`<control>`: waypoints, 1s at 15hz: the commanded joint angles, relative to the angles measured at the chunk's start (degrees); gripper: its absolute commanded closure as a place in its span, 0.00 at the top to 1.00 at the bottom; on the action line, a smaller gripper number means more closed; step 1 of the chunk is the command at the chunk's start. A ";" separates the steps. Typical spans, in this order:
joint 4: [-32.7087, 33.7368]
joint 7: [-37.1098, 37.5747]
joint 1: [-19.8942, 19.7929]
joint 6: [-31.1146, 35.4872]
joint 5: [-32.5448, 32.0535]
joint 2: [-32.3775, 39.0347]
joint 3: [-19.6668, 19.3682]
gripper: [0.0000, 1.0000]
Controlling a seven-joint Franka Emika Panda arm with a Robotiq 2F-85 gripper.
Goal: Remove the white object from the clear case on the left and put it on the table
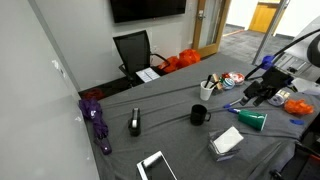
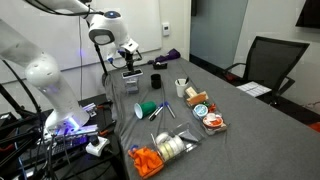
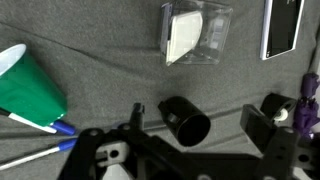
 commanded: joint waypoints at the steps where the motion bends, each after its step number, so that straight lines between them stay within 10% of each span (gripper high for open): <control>1: 0.06 -12.44 6.00 2.46 11.24 5.24 -3.30 1.00; 6: 0.34 -24.44 5.98 -0.17 26.87 10.50 -0.87 1.00; 15: 3.26 -28.47 2.08 1.45 34.31 20.96 4.51 1.00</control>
